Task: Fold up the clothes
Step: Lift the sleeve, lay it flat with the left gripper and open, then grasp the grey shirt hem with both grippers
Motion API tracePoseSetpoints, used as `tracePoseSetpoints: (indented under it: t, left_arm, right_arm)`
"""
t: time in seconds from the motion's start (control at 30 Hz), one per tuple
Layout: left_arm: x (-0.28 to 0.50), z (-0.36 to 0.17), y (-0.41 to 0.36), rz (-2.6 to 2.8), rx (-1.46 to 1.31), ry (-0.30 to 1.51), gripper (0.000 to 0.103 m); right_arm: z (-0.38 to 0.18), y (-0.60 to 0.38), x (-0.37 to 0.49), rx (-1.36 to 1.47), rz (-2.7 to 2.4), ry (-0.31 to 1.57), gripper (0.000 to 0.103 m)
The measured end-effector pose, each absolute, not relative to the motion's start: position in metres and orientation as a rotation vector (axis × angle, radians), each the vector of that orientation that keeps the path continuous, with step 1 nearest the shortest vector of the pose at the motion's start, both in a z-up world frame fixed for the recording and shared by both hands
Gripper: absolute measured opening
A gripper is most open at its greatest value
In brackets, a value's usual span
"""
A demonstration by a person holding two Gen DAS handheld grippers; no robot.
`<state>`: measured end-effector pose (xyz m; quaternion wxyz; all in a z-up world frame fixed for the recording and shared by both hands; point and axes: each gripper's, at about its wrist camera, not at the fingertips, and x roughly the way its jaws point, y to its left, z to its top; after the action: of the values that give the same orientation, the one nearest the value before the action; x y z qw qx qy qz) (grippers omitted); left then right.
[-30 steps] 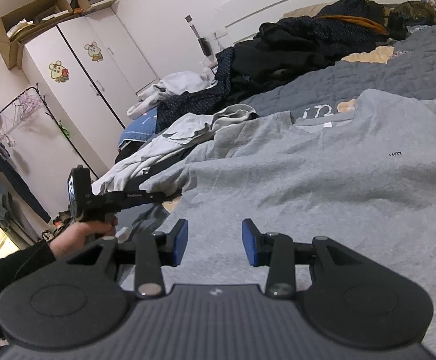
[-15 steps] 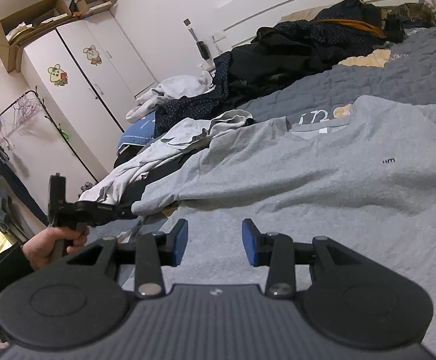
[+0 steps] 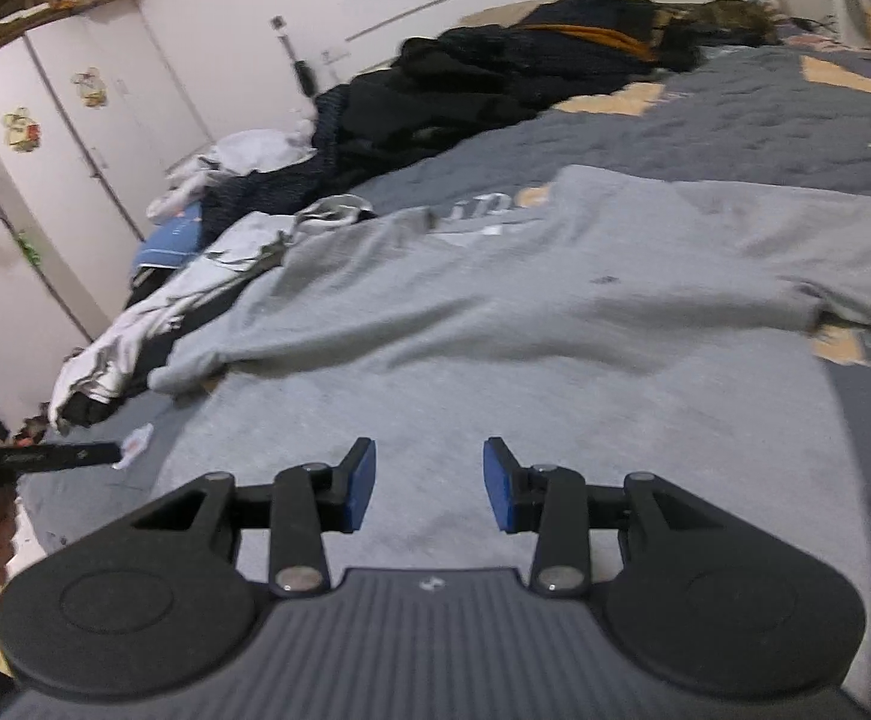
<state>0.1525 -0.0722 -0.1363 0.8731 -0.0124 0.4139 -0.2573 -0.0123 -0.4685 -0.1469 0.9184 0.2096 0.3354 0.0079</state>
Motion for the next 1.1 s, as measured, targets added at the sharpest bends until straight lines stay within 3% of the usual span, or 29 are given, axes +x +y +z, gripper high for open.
tracePoseSetpoints:
  t: [0.2,0.7,1.1]
  left_arm:
    - [0.106,-0.131,-0.075,-0.564,0.019,0.851,0.041]
    - [0.039,-0.169,-0.036,-0.503,0.084,0.977,0.041]
    - [0.034,-0.193,-0.021,-0.439,0.104,1.101,0.041]
  right_arm:
    - [-0.149,-0.470,-0.059,0.451,-0.048,0.694,0.038]
    - [-0.166,-0.474,-0.151,0.460,-0.206,0.771,0.038]
    - [-0.179,-0.494,-0.188,0.445,-0.359,0.864,0.038]
